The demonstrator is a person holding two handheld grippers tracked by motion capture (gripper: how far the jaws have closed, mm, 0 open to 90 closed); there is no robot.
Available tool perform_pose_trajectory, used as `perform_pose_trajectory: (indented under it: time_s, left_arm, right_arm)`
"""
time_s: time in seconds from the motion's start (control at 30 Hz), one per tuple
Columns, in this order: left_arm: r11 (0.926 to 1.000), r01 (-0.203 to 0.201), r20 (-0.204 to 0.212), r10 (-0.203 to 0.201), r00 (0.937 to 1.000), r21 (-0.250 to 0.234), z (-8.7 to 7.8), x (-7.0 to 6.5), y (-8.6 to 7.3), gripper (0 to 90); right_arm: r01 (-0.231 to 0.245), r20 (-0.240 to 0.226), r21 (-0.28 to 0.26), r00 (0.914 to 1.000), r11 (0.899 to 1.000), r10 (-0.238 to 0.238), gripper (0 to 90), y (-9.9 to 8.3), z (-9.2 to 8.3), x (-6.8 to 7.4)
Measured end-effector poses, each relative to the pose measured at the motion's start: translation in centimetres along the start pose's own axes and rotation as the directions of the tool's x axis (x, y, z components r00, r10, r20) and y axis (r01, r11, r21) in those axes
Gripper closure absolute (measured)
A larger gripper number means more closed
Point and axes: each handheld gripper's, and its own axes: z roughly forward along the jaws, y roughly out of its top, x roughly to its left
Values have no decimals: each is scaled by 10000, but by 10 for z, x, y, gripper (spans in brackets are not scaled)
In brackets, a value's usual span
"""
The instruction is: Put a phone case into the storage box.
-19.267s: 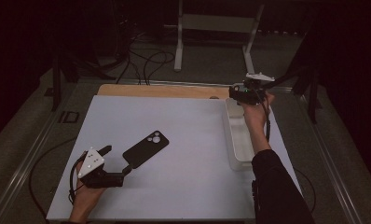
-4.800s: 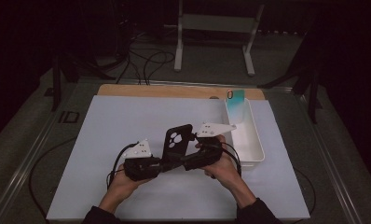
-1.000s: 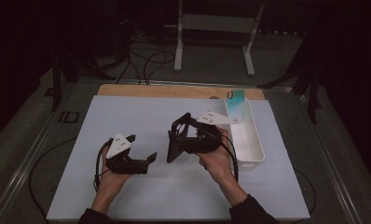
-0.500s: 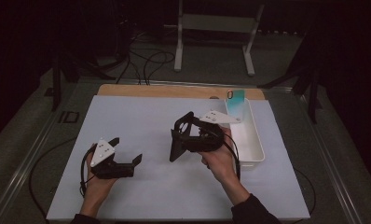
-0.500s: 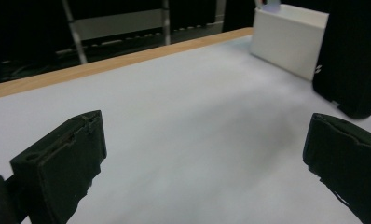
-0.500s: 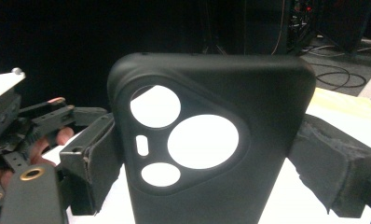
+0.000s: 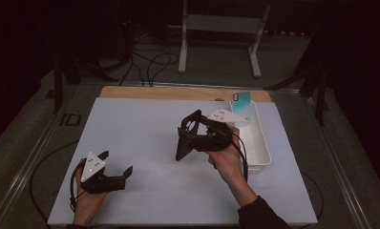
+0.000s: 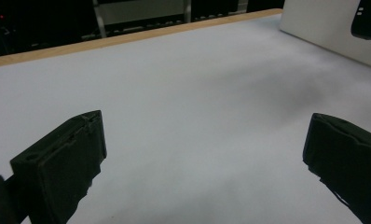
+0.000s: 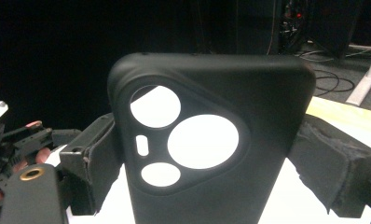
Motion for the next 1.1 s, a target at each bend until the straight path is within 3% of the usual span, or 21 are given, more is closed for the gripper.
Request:
perform_pose_trajectory:
  time_s: [0.4, 0.67, 1.1]
  left_arm:
    - [9999, -88, -437, 84, 9990, -101, -3, 3, -1, 1]
    - [9997, -152, -554, 143, 9984, -168, -3, 2, -2, 1]
    - [9996, -95, -639, 79, 9979, -248, -4, 2, -2, 1]
  right_arm:
    - [5, 486, -156, 9988, 9999, 2, 142, 13, -2, -19]
    - [-277, 856, -243, 9959, 9993, 297, 142, 21, 5, -34]
    - [-163, 1363, -403, 9904, 9991, 217, 142, 33, 11, -50]
